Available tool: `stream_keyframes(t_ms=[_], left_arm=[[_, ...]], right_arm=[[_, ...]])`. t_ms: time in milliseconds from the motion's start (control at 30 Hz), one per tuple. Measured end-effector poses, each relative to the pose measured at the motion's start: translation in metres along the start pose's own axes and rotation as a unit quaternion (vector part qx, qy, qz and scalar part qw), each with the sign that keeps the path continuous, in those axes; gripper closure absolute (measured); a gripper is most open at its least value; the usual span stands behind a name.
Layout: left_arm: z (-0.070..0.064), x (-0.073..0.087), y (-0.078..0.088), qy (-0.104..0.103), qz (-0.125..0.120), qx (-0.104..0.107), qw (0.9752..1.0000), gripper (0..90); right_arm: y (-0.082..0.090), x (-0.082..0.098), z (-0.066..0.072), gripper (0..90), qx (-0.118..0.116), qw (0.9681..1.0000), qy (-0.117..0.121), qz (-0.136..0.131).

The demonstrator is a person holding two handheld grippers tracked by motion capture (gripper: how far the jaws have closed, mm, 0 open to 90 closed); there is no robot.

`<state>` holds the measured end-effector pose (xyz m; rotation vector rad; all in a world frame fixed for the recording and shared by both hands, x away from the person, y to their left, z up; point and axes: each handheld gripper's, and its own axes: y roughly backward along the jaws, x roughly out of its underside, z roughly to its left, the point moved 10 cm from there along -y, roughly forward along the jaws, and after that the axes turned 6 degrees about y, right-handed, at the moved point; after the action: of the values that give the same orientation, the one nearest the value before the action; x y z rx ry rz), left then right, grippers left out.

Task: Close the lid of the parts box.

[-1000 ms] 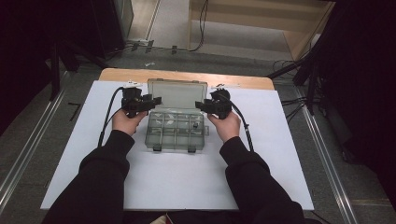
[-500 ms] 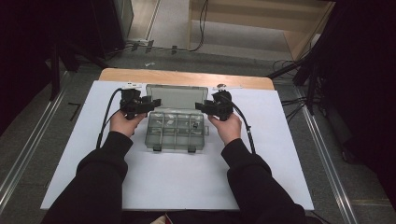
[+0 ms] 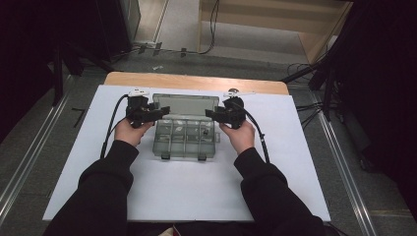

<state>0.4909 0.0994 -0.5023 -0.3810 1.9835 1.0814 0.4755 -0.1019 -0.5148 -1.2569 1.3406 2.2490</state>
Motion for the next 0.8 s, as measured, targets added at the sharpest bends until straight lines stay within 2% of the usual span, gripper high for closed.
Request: stream_keyframes(t_ms=[100,267,533,667,800], left_arm=[[0.0,0.001,0.0,0.008,0.002,0.002,1.0,42.7],[0.001,0.003,0.0,0.009,0.009,-0.002,0.9999,39.5],[0.001,0.007,0.003,0.022,0.02,0.011,0.9995,33.4],[0.0,0.011,0.005,0.018,0.032,0.011,0.9993,33.4],[-0.001,0.012,0.009,0.01,0.032,0.007,0.9994,30.8]], right_arm=[[0.001,0.001,0.001,47.3,-0.003,1.0,0.001,-0.003],[0.001,0.001,0.002,46.8,-0.005,1.0,0.003,-0.004],[0.002,0.003,0.004,45.5,-0.006,0.9999,0.01,-0.003],[0.003,0.004,0.005,44.4,-0.009,0.9999,0.012,-0.002],[0.003,0.004,0.007,42.7,-0.011,0.9997,0.02,-0.002]])
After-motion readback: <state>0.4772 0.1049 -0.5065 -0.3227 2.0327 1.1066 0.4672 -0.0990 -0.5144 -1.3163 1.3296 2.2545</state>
